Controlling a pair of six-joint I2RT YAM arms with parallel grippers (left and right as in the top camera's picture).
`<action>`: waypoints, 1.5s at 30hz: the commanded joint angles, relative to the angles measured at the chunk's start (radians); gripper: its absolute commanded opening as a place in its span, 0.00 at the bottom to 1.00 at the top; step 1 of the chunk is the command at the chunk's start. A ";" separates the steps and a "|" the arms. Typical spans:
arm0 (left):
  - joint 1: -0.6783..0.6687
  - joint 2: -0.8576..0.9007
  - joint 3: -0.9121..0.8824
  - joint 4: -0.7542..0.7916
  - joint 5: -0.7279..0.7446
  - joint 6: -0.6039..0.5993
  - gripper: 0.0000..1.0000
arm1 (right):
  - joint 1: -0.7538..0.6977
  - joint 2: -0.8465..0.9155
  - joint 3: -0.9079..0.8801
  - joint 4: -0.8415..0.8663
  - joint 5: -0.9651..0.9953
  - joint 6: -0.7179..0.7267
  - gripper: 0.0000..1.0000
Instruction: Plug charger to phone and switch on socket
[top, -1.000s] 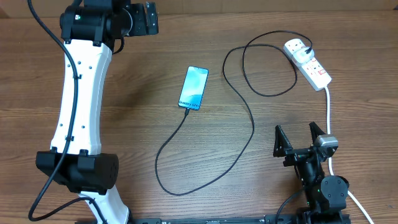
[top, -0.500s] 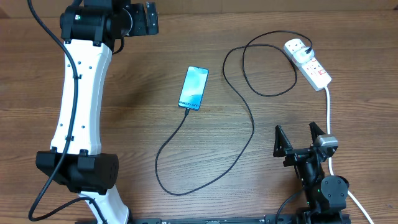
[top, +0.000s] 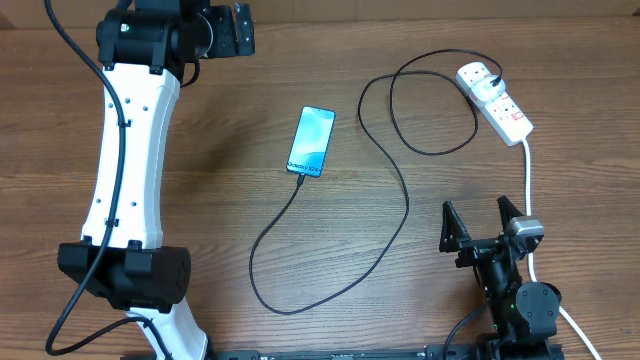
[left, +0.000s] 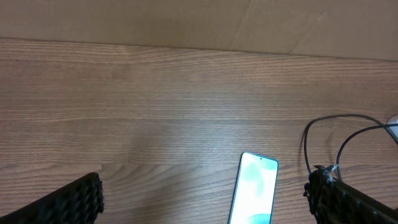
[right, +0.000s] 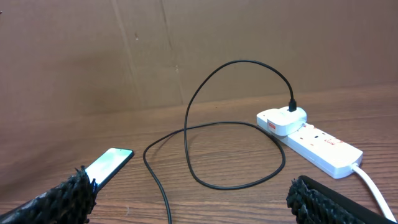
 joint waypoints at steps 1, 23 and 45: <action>-0.007 0.005 -0.002 0.001 -0.013 0.016 1.00 | 0.005 -0.012 -0.011 0.006 0.009 -0.002 1.00; -0.007 -0.023 -0.025 -0.086 -0.043 0.020 1.00 | 0.005 -0.012 -0.011 0.006 0.009 -0.002 1.00; -0.006 -0.152 -0.214 -0.022 -0.050 0.020 1.00 | 0.005 -0.012 -0.011 0.006 0.009 -0.002 1.00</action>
